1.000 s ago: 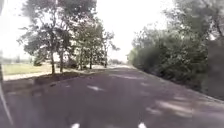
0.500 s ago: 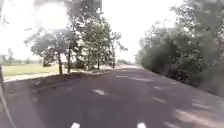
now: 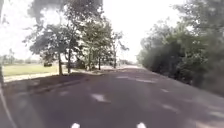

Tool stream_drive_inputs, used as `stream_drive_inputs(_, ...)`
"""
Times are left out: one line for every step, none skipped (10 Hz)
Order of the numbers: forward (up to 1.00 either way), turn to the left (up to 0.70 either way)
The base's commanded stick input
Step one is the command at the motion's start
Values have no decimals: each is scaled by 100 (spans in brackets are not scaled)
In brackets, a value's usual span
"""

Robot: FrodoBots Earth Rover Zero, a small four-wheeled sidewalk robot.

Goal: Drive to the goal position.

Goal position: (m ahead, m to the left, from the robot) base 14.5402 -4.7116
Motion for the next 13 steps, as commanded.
stream_drive_inputs(70, 0)
stream_drive_inputs(70, 0)
stream_drive_inputs(70, 0)
stream_drive_inputs(70, 0)
stream_drive_inputs(70, 0)
stream_drive_inputs(70, -30)
stream_drive_inputs(70, -35)
stream_drive_inputs(70, -35)
stream_drive_inputs(70, -35)
stream_drive_inputs(70, -24)
stream_drive_inputs(70, 0)
stream_drive_inputs(70, 0)
stream_drive_inputs(70, 0)
